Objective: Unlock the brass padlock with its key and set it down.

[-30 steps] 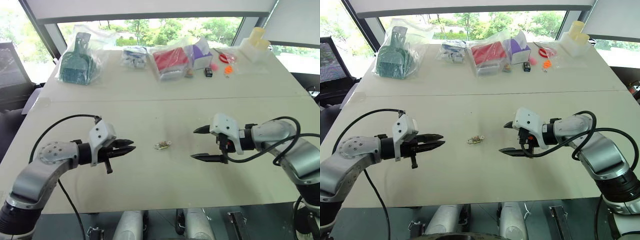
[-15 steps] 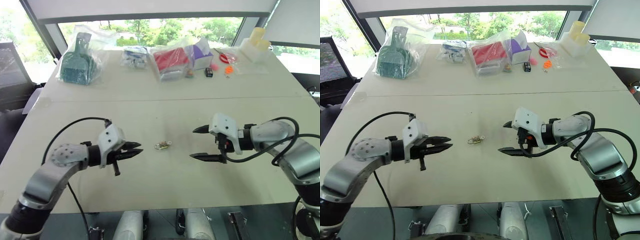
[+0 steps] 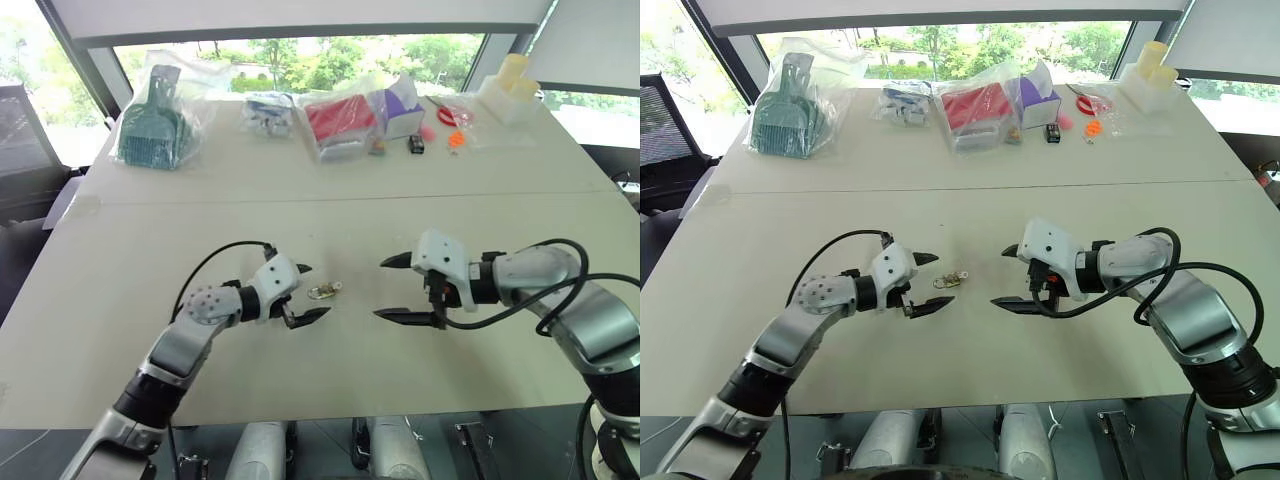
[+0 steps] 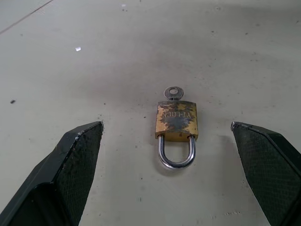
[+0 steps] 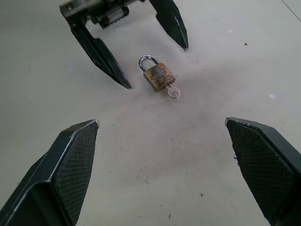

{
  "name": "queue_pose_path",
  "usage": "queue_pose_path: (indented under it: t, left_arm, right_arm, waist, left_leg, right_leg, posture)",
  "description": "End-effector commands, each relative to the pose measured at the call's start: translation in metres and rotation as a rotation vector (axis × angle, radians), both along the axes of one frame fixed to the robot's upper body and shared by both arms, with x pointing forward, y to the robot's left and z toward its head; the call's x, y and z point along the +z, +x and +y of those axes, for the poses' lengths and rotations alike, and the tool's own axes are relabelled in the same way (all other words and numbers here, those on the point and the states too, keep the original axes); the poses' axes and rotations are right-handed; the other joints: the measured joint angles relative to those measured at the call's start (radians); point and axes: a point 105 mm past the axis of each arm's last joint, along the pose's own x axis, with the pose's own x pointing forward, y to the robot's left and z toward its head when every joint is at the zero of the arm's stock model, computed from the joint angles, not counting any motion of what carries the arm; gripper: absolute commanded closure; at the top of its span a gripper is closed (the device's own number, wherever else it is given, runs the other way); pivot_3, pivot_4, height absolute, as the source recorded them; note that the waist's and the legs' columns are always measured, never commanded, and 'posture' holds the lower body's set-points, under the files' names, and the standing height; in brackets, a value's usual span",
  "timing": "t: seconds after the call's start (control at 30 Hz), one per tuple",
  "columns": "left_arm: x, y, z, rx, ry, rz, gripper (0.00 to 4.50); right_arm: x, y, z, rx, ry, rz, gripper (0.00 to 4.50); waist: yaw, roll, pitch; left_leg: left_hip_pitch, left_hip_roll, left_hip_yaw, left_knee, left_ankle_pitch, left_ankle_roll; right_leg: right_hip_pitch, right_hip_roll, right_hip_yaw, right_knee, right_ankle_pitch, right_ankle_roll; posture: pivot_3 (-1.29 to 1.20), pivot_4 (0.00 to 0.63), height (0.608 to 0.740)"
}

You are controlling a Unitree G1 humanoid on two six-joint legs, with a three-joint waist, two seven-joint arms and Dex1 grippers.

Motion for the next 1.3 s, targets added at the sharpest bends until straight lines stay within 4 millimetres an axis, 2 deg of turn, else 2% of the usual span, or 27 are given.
queue_pose_path:
  t: [0.03,0.2,0.23,0.27,0.47,0.53,0.6,0.77,0.97,1.1,1.3]
  left_arm:
    - [-0.001,0.004,-0.008,-0.030,0.022,-0.041,0.02]
    - [-0.007,0.008,-0.011,-0.044,0.063,-0.063,0.02]
    - [-0.008,0.008,-0.011,-0.048,0.072,-0.066,0.51]
    - [-0.009,0.008,-0.010,-0.049,0.078,-0.063,0.77]
    - [-0.010,0.007,0.000,-0.060,0.105,-0.042,3.49]
    - [-0.006,0.007,0.009,-0.063,0.118,-0.028,3.69]
    - [0.001,0.007,0.015,-0.068,0.118,-0.027,3.69]
    - [0.036,0.004,0.024,-0.150,0.071,-0.033,3.69]
    - [0.079,0.003,0.032,-0.263,0.062,-0.065,3.69]
    - [0.095,0.007,0.031,-0.289,0.068,-0.092,3.69]
    - [0.104,0.012,0.033,-0.314,0.111,-0.133,3.69]
  right_arm:
    - [0.009,-0.002,0.005,0.018,0.003,-0.049,0.00]
    - [0.009,-0.002,0.005,0.014,0.000,-0.056,0.00]
    - [0.009,-0.002,0.005,0.014,-0.001,-0.057,0.00]
    - [0.008,-0.002,0.005,0.014,-0.001,-0.058,0.00]
    - [0.007,-0.003,0.009,0.026,-0.003,-0.060,0.00]
    - [0.007,-0.001,0.011,0.033,-0.002,-0.074,0.00]
    - [0.007,0.003,0.014,0.034,-0.011,-0.101,0.00]
    - [0.004,0.017,0.026,0.054,-0.052,-0.244,0.00]
    - [0.010,0.033,0.048,0.154,-0.116,-0.554,0.00]
    - [0.015,0.039,0.063,0.201,-0.111,-0.720,0.00]
    - [0.031,0.042,0.079,0.214,-0.067,-0.890,0.00]
  waist:
    - [0.000,0.000,0.000]
    - [0.004,0.000,0.000]
    - [0.004,0.000,0.000]
    - [0.004,0.000,0.000]
    - [-0.001,0.000,0.000]
    - [-0.002,0.000,0.000]
    - [-0.006,0.000,-0.001]
    - [-0.003,0.000,0.000]
    - [-0.001,0.000,0.000]
    - [-0.004,0.000,0.000]
    - [-0.006,0.000,0.000]
  left_leg:
    - [0.000,0.000,0.000,0.000,0.000,0.000]
    - [0.000,0.000,0.000,0.001,0.000,0.000]
    - [0.000,0.000,0.000,0.001,0.000,0.000]
    - [0.000,0.000,0.000,0.001,0.000,0.000]
    - [0.001,0.000,0.000,0.001,0.000,0.000]
    - [0.001,0.000,0.000,0.001,0.000,0.000]
    - [0.001,0.001,0.000,0.001,0.000,0.000]
    - [0.001,0.001,0.000,0.000,0.000,0.000]
    - [-0.001,0.000,0.000,0.001,0.000,0.000]
    - [0.000,0.000,0.001,0.001,0.000,0.000]
    - [0.000,0.000,0.001,0.001,0.001,-0.001]
  right_leg:
    - [0.000,0.000,0.000,0.000,0.000,0.000]
    - [0.001,0.000,0.000,0.000,0.000,0.000]
    - [0.001,0.000,0.000,0.000,0.000,0.000]
    - [0.001,0.000,0.000,0.000,0.000,0.000]
    - [0.001,0.000,0.000,0.000,0.000,0.000]
    - [0.001,0.000,0.000,0.000,0.000,0.000]
    - [0.001,0.001,0.000,0.001,0.000,-0.001]
    - [0.000,0.001,0.000,0.001,0.000,-0.001]
    - [0.000,0.001,0.000,0.000,0.000,0.000]
    - [0.000,0.001,0.000,0.001,0.000,0.000]
    - [0.000,0.002,0.000,0.002,0.000,0.000]
  posture:
    - [0.00,0.150,0.740]
    - [0.00,0.150,0.740]
    - [0.00,0.150,0.740]
    - [0.00,0.150,0.740]
    - [0.00,0.150,0.740]
    - [0.00,0.150,0.740]
    - [0.00,0.150,0.740]
    - [0.00,0.150,0.740]
    - [0.00,0.150,0.740]
    - [0.00,0.150,0.740]
    - [0.00,0.150,0.740]
